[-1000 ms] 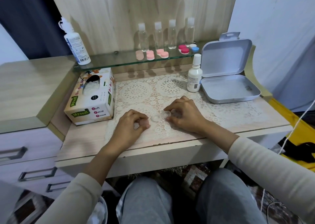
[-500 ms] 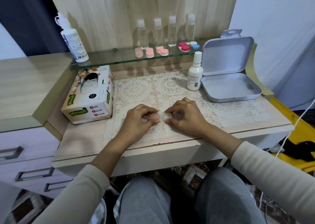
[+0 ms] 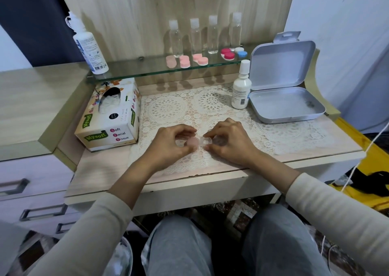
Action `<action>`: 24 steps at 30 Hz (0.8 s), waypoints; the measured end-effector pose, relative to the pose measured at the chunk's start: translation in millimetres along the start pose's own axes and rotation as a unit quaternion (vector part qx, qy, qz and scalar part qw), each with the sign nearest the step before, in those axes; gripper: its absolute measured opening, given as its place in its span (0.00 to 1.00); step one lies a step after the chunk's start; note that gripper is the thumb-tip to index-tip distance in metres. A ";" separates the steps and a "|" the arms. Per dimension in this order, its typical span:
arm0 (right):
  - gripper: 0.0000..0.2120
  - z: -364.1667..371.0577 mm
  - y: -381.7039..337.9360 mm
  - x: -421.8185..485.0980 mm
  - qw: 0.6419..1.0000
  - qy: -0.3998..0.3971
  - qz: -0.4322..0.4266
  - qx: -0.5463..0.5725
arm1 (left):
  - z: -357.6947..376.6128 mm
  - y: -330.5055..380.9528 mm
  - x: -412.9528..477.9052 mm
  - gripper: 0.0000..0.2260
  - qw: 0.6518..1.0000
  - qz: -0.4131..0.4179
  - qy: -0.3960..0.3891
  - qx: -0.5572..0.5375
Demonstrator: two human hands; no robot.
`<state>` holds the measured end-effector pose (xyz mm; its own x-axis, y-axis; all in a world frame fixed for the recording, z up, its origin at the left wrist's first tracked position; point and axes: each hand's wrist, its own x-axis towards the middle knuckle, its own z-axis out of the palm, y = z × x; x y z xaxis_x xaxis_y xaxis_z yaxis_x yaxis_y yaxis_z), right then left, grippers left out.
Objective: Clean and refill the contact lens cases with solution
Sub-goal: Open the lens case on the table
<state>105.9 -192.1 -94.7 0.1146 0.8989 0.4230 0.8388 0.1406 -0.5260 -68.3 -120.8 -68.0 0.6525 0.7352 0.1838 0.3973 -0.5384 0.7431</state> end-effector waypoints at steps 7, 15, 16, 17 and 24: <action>0.14 -0.5 0.0 -0.2 1.000 0.003 -0.004 0.007 | 9.6 1.6 -0.3 0.14 0.995 0.020 0.043 0.087; 0.13 0.8 1.1 0.3 1.000 0.006 -0.005 0.007 | 8.7 -1.3 -4.8 0.15 0.997 0.005 0.042 0.060; 0.12 0.8 1.3 0.3 1.000 0.006 -0.007 0.006 | 10.0 -1.7 -4.8 0.15 0.995 -0.004 0.064 0.077; 0.12 0.8 1.2 0.2 1.000 0.004 -0.009 0.004 | 11.2 -2.0 -4.6 0.16 0.993 -0.011 0.083 0.088; 0.14 1.0 3.1 0.6 1.000 -0.003 -0.014 0.001 | 12.5 -3.1 -4.1 0.13 0.995 0.011 0.062 0.072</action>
<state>108.0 -190.6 -96.8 0.0888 0.8971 0.4328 0.8402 0.1659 -0.5163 -64.1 -127.3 -79.1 0.5812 0.7626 0.2840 0.4771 -0.6021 0.6402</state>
